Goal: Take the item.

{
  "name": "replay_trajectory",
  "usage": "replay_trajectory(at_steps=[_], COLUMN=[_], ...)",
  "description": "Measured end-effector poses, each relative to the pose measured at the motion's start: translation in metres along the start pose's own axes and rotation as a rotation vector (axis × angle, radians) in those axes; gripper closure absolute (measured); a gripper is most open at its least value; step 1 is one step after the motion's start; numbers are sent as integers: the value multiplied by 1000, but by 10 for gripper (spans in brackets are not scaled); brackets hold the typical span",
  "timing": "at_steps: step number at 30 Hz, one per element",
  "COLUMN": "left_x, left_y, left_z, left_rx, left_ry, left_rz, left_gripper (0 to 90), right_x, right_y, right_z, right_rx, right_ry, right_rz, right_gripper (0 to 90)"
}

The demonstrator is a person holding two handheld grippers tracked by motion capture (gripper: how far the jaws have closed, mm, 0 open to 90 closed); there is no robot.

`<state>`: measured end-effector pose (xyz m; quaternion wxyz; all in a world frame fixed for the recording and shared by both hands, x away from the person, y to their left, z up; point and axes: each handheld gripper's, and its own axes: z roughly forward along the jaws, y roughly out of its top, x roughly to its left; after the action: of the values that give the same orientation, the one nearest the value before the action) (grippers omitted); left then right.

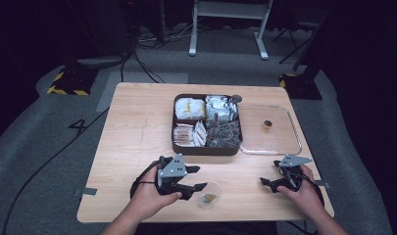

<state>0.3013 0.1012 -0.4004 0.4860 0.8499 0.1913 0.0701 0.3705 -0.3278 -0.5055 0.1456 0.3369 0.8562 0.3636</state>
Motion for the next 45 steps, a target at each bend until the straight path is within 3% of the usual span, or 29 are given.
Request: replay_trajectory(at_steps=[6, 11, 16, 21, 29, 35, 45], left_x=[10, 19, 32, 44, 54, 58, 62], left_y=[-7, -16, -30, -46, -70, -87, -112], left_z=[-18, -27, -36, -44, -50, -49, -47], left_rx=[25, 83, 122, 165, 198, 257, 329], left_ry=[132, 241, 314, 377, 401, 407, 405], left_rz=[-40, -71, -145, -165, -221, -253, -272], left_gripper=[373, 338, 302, 271, 262, 259, 241], right_x=[0, 0, 0, 0, 0, 0, 0], right_y=[0, 0, 0, 0, 0, 0, 0], right_z=[0, 0, 0, 0, 0, 0, 0], right_rx=[0, 0, 0, 0, 0, 0, 0], right_ry=[1, 1, 2, 2, 2, 2, 1], right_rz=[-1, 0, 0, 0, 0, 0, -1], right_gripper=[41, 41, 41, 42, 42, 41, 41])
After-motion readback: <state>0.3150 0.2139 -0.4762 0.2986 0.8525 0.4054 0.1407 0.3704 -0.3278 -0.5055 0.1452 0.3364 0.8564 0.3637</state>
